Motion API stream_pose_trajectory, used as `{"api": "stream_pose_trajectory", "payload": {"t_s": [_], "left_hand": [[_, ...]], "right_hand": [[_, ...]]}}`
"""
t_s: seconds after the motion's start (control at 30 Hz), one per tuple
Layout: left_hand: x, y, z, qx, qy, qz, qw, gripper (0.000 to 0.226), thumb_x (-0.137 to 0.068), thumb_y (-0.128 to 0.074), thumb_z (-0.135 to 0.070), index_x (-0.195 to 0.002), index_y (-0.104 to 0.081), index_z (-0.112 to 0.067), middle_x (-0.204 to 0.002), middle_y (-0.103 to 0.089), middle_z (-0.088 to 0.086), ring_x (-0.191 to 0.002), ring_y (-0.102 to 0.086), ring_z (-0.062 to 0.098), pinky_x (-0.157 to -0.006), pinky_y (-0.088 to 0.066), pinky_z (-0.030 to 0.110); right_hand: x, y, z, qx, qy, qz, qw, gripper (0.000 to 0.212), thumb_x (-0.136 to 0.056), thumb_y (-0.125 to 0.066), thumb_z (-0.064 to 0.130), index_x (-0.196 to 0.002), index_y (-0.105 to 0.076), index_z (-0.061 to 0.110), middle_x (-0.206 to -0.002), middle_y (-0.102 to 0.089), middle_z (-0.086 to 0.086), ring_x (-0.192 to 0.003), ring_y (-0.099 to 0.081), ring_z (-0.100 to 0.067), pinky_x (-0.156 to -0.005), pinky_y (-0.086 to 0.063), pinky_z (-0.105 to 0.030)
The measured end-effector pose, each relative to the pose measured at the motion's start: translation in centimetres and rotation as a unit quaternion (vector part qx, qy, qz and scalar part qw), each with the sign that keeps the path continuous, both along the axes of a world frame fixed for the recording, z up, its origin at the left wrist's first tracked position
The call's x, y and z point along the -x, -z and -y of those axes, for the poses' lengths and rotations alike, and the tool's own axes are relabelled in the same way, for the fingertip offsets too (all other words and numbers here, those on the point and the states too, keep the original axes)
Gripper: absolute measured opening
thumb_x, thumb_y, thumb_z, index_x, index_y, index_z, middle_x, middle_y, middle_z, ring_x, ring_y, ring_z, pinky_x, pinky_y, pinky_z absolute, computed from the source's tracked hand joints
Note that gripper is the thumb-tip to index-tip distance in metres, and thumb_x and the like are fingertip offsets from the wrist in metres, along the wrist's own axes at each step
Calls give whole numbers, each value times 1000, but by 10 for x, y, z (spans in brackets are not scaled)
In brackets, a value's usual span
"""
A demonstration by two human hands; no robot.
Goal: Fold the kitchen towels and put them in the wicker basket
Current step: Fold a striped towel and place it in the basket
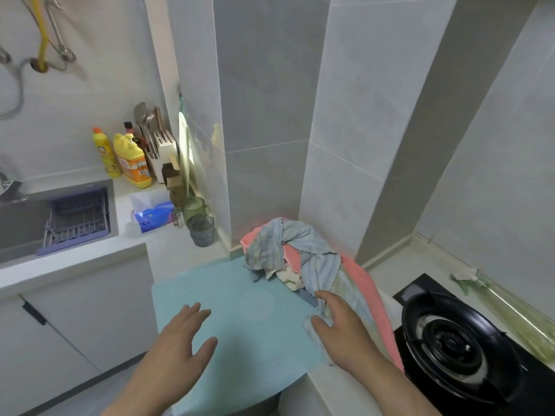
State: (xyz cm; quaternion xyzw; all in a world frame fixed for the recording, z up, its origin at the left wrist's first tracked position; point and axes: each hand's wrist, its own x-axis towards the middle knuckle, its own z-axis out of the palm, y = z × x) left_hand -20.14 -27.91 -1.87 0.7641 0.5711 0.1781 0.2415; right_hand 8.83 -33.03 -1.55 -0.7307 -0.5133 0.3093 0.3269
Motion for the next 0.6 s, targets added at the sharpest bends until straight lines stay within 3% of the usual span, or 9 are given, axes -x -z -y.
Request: {"api": "stream_pose_trajectory", "payload": {"t_s": [0.23,0.37,0.43,0.53,0.6], "left_hand": [[-23,-5,-73,8,68,-23,997,54,-96,-50,-46,-146,-34,-35,-158,-20,-19,-135,-3,-12,-115,-27,25],[-39,3,-121,25,129,-32,991,52,-97,-47,-46,-146,-34,-35,-159,-20,-15,-148,-8,1,-116,-21,22],[-48,9,-149,39,164,-39,985,52,-97,-47,-46,-146,-35,-34,-160,-20,-14,-148,-8,2,-116,-20,21],[-60,17,-192,51,222,-37,973,52,-98,-46,-45,-147,-33,-35,-156,-20,-20,-148,-9,3,-116,-16,19],[-70,20,-216,46,272,-31,961,52,-93,-42,-50,-142,-39,-34,-144,-24,-27,-145,-18,1,-109,-14,7]], "right_hand": [[-21,11,-56,28,71,-7,997,45,-97,-53,21,-141,-44,25,-145,-45,8,-121,-46,-6,-90,-34,-19],[-35,17,-98,64,137,-18,988,49,-98,-50,16,-146,-40,19,-147,-44,0,-116,-49,-14,-82,-35,-20],[-44,21,-125,76,176,-15,981,42,-98,-48,12,-141,-45,14,-137,-50,-6,-120,-51,-21,-85,-34,-21],[-51,34,-163,78,217,12,973,13,-98,-48,8,-105,-58,12,-103,-60,-10,-104,-60,-29,-75,-36,-23],[-54,40,-182,63,261,-5,963,12,-96,-52,8,-107,-56,5,-99,-60,-15,-98,-60,-30,-67,-37,-23]]}}
